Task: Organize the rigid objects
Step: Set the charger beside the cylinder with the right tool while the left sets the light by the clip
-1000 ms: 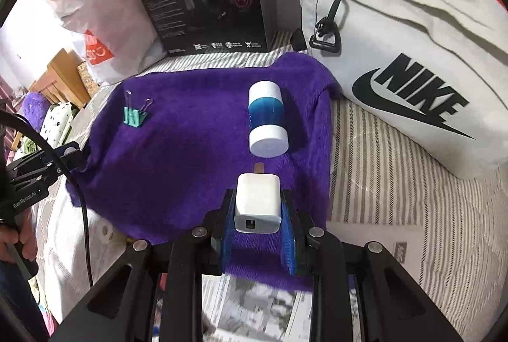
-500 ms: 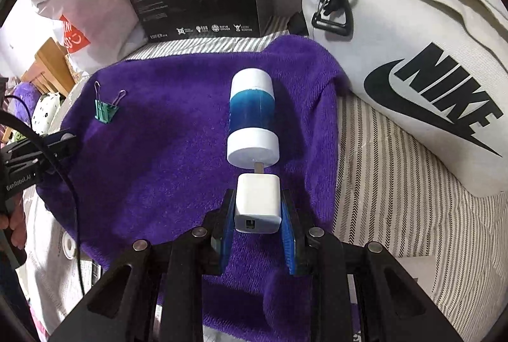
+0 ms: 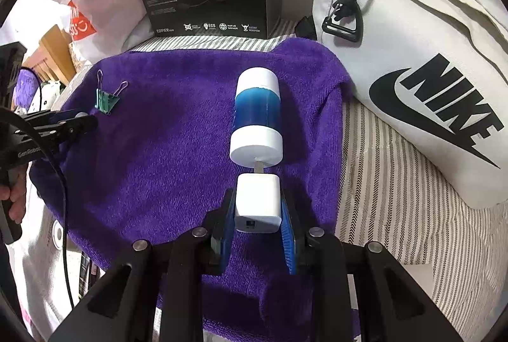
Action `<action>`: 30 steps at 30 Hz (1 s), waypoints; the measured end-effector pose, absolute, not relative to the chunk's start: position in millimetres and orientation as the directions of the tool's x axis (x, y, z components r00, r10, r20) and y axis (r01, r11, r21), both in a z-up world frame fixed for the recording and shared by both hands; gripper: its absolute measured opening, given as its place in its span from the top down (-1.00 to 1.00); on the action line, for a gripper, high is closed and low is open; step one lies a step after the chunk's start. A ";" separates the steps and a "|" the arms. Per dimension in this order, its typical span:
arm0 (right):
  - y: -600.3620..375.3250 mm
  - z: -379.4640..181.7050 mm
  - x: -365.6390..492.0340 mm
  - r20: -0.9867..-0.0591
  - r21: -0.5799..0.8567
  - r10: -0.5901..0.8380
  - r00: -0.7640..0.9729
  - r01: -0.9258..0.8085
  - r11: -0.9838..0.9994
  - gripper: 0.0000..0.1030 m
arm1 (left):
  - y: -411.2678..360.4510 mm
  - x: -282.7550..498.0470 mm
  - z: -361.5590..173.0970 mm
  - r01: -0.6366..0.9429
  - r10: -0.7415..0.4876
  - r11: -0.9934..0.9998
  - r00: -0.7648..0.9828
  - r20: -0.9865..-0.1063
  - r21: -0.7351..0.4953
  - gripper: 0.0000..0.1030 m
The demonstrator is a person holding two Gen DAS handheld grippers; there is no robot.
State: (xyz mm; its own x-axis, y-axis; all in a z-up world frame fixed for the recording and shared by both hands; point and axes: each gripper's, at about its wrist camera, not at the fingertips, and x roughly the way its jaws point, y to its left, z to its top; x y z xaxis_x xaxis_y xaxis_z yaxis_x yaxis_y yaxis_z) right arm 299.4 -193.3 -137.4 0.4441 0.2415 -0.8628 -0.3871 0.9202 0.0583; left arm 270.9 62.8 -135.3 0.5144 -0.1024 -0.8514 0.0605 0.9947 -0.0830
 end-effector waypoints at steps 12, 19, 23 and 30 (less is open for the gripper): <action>-191.9 -138.8 300.5 -0.864 0.064 0.252 0.435 -0.403 0.913 0.48 | 55.3 266.0 -137.4 0.075 -0.042 0.997 0.533 -0.845 -0.003 0.32; -192.2 -135.7 296.3 -0.874 0.079 0.261 0.411 -0.409 0.909 0.24 | 49.3 259.7 -139.3 0.091 -0.050 0.996 0.521 -0.852 -0.003 -0.18; -191.8 -133.6 289.4 -0.878 0.071 0.254 0.405 -0.414 0.907 0.17 | 47.1 255.1 -140.3 0.070 -0.030 0.998 0.517 -0.856 0.008 -0.28; -198.8 -117.6 273.2 -0.874 0.049 0.233 0.426 -0.400 0.915 0.00 | 55.9 240.1 -125.8 0.045 -0.010 0.999 0.516 -0.856 0.016 -0.28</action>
